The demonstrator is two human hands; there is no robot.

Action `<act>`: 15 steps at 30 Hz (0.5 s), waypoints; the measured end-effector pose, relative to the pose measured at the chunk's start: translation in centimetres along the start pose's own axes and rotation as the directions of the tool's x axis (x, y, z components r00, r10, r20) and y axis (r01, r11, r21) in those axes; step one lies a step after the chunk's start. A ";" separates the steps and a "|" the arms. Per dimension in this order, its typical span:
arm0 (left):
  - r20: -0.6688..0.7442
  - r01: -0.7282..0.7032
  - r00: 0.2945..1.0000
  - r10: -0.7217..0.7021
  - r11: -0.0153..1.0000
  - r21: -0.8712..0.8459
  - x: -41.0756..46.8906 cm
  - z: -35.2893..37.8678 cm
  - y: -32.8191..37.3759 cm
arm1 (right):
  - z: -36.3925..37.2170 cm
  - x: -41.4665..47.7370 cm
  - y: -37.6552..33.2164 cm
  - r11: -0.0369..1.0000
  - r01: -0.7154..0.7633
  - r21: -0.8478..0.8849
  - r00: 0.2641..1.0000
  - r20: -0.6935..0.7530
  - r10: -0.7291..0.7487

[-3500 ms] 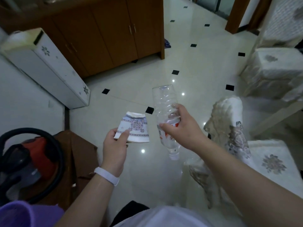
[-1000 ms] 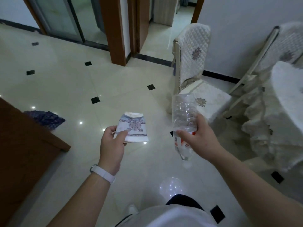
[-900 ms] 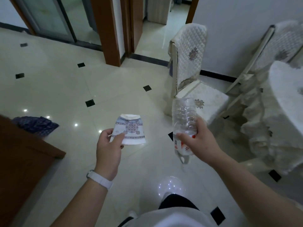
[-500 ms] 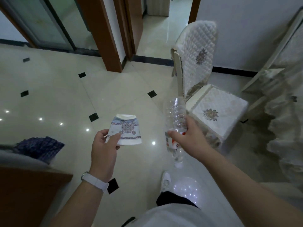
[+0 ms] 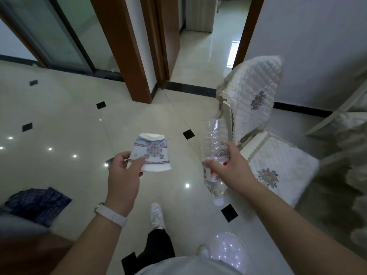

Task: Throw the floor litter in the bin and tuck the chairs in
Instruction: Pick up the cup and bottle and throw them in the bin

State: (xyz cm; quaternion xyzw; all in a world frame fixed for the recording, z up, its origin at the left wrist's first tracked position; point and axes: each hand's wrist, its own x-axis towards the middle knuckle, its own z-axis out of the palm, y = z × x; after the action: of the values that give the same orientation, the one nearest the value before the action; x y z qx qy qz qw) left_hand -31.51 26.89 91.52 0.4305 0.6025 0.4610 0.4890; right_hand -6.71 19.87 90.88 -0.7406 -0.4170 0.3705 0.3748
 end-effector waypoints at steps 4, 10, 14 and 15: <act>0.019 0.039 0.999 -0.038 0.998 -0.045 7.2 1.1 0.1 | 1.9 6.1 -2.5 0.998 0.001 -0.060 1.000 -0.014 -0.002; 0.129 0.043 0.991 -0.034 0.997 -0.063 20.3 2.4 3.2 | 4.4 15.7 -9.2 0.995 -0.001 -0.101 0.994 -0.104 -0.010; 0.205 0.021 0.979 -0.012 0.999 -0.045 28.4 3.4 6.0 | 6.3 21.3 -13.5 0.997 0.003 -0.079 0.985 -0.172 -0.016; 0.213 0.023 0.977 -0.014 0.999 -0.043 30.1 3.7 6.5 | 6.8 22.4 -14.1 0.998 0.008 -0.066 0.983 -0.180 -0.020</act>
State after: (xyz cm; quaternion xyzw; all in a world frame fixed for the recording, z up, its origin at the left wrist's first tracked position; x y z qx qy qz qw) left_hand -32.00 57.90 91.71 0.4606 0.5404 0.4211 0.5644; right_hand -8.86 46.85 94.75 -0.7800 -0.3980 0.2854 0.3894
